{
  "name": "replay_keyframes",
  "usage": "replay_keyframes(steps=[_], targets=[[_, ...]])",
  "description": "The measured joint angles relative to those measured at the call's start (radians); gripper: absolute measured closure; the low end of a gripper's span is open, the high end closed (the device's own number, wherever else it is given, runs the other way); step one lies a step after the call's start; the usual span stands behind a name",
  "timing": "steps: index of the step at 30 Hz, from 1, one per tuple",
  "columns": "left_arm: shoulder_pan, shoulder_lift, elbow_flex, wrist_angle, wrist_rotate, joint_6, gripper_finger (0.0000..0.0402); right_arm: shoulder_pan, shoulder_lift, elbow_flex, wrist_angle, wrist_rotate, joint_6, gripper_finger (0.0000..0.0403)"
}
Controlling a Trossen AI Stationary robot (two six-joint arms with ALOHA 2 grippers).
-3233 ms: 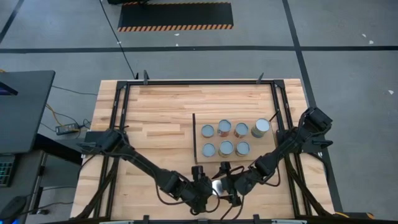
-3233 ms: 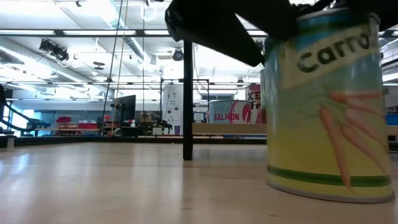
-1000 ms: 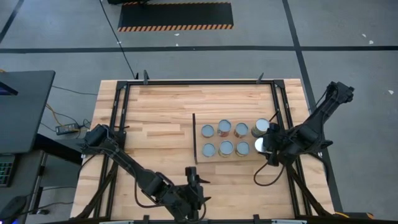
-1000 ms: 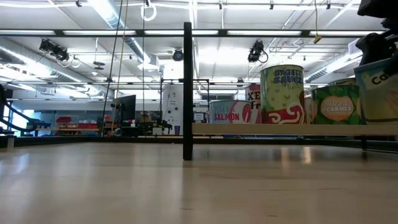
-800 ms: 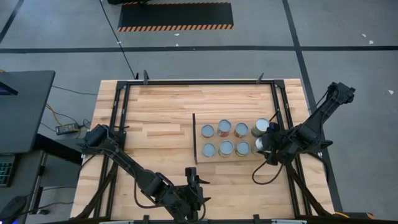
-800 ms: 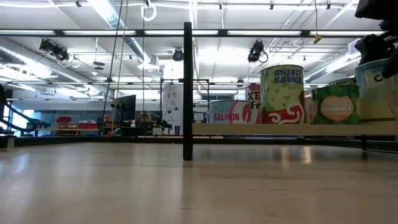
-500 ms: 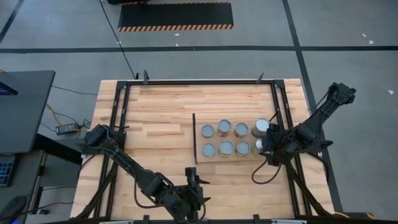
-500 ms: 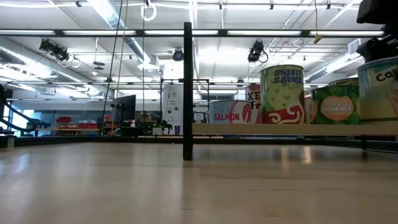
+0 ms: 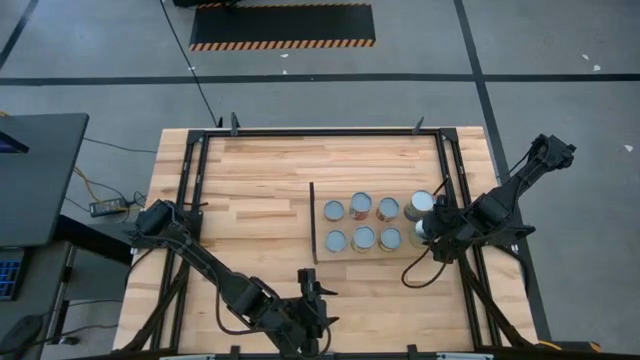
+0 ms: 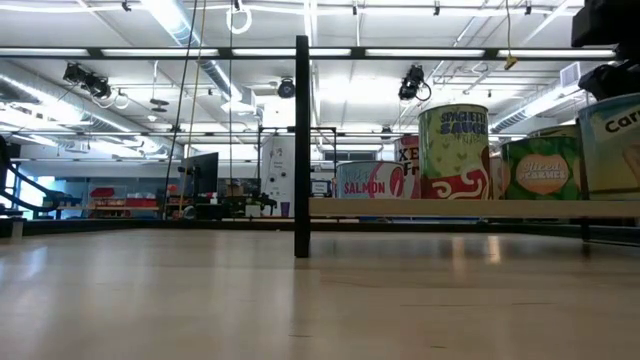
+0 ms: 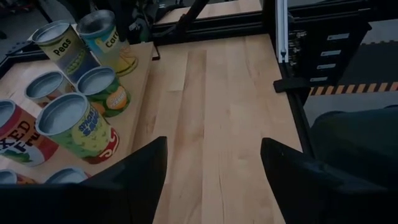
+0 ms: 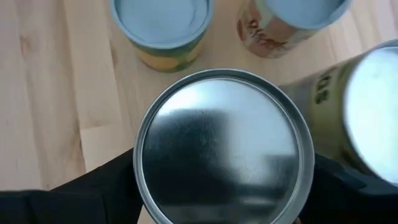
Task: Pick and place cans onto a shelf
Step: Put the light yellow on the shelf aligned with the blue can
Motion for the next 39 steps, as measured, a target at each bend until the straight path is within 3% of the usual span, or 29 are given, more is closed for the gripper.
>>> replay_keyframes(steps=[29,39], targets=[[-0.011,0.001,0.000,0.008,0.019,0.000,0.0139,-0.010,0.027,0.019,-0.021,-0.019,0.016,0.0041],[-0.002,0.001,0.000,0.009,0.038,0.001,0.0139,-0.010,0.027,0.164,-0.047,0.026,-0.029,0.0042]])
